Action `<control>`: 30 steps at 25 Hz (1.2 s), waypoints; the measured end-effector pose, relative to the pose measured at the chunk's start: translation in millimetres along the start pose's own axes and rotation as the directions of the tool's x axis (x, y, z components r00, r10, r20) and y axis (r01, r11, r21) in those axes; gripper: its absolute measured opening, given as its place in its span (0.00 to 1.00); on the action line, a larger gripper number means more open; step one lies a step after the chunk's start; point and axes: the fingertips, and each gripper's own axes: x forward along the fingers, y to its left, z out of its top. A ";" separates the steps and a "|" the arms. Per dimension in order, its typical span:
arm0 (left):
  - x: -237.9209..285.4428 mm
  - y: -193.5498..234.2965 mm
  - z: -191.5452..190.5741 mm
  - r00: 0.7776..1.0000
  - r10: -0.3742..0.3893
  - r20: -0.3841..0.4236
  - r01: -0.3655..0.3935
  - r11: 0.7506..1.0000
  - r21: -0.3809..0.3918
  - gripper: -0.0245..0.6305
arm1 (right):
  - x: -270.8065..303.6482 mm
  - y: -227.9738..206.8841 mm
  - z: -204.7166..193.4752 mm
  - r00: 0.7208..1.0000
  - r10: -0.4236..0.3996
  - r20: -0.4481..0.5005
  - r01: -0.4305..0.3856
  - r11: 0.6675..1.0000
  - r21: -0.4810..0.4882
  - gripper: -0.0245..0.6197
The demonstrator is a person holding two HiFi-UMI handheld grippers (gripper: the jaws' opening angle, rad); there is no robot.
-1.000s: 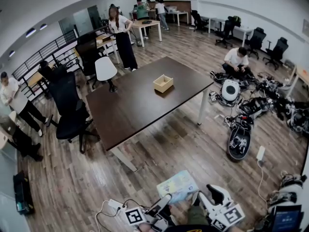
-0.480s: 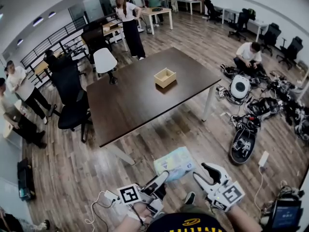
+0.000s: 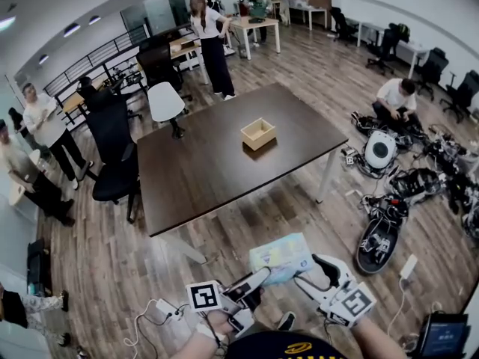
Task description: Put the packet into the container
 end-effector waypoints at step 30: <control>39.6 68.6 223.4 0.993 -0.023 -0.112 0.020 0.999 -0.029 0.42 | 207.0 -99.4 11.7 0.996 -0.047 -0.078 0.050 0.998 0.031 0.43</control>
